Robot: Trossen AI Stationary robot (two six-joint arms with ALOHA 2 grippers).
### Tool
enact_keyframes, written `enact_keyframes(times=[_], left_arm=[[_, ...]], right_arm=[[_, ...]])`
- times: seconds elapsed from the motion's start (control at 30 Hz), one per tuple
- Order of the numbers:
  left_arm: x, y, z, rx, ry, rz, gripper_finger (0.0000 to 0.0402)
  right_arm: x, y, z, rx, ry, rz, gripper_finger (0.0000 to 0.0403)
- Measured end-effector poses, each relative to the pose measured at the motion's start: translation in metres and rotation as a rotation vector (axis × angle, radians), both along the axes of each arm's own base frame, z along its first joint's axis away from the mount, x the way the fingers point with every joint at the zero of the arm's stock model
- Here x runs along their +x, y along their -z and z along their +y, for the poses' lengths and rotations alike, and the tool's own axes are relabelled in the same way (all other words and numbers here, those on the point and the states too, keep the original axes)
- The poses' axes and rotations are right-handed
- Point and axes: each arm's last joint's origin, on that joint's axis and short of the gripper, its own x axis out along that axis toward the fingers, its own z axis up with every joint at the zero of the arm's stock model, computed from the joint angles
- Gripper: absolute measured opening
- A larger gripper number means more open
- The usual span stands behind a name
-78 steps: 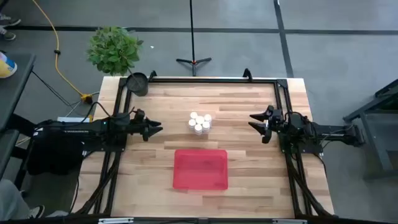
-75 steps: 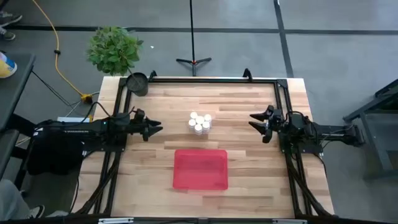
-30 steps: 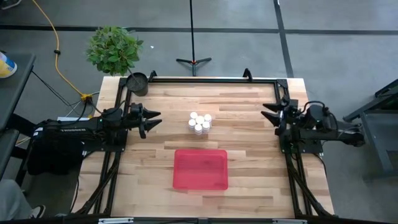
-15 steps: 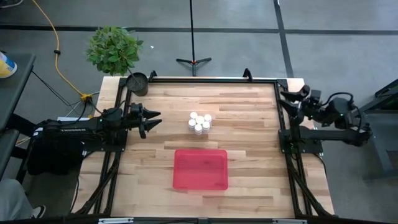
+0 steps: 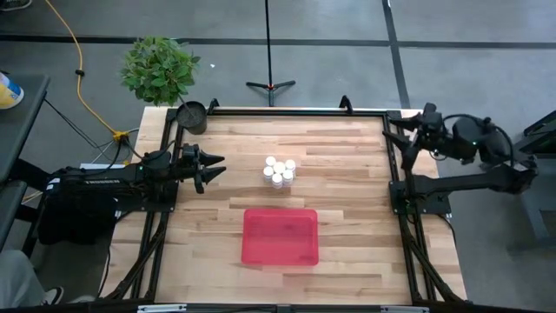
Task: Pick and place pill bottles into a basket
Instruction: Put the white pill bottle into the bin
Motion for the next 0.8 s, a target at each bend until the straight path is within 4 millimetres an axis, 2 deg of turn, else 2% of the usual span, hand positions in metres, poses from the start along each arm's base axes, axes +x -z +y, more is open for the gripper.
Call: enact_keyframes(times=[0.17,0.3,0.43,0.8], left_arm=[[0.000,0.000,0.000,-0.016,0.000,-0.004,0.0253],[0.000,0.000,0.000,-0.019,0.000,-0.005,0.0253],[0.000,0.000,0.000,-0.020,0.000,-0.005,0.0253],[0.000,0.000,0.000,-0.021,0.000,-0.005,0.0253]], right_arm=[[0.002,-0.021,-0.002,0.076,0.119,0.136,0.0199],[0.001,-0.028,-0.003,0.155,0.200,0.232,0.0199],[0.003,-0.027,-0.002,0.233,0.201,0.317,0.0199],[0.018,-0.012,0.005,0.492,0.060,0.515,0.0199]])
